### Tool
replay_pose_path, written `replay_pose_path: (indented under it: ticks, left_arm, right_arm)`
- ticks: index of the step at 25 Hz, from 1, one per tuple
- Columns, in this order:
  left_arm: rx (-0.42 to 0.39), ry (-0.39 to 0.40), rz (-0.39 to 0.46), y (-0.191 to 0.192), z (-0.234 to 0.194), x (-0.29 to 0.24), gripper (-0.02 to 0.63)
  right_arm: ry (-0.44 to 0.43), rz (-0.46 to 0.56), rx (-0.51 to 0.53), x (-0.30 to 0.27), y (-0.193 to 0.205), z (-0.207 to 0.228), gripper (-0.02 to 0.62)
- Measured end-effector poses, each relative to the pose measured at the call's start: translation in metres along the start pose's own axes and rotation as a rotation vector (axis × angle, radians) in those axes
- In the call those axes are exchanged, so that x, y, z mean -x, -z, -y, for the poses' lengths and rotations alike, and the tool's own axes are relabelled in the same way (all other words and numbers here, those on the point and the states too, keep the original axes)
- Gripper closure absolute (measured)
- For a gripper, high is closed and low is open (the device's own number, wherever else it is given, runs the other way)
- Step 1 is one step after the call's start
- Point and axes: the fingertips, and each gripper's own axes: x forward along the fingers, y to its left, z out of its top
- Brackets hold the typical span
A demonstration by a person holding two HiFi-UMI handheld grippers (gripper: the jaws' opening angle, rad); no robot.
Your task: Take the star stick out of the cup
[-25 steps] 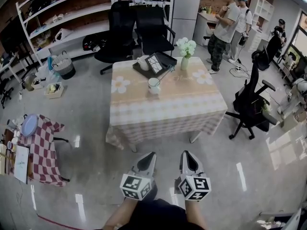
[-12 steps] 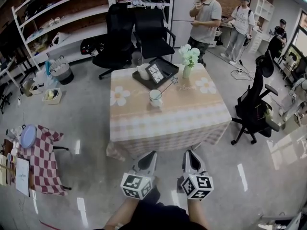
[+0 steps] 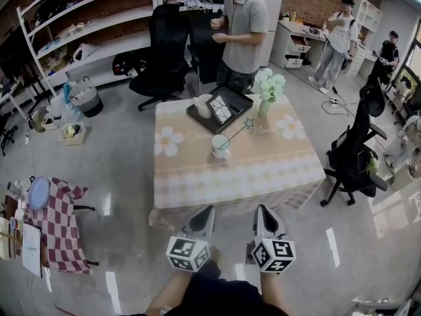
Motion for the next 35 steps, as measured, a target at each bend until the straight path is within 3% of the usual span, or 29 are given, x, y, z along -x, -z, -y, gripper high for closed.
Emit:
replay_pose_path:
  ticks: [14,35]
  left_arm:
    - [-0.015,0.018,0.001,-0.018,-0.035,-0.053,0.595]
    - [-0.021,-0.019,-0.029,-0.01,-0.047,-0.05,0.595]
  right_arm:
    - [0.045,0.021,-0.019,-0.055,-0.014,0.021,0.591]
    - [0.021,0.016,-0.057,-0.07,-0.008,0.02,0.591]
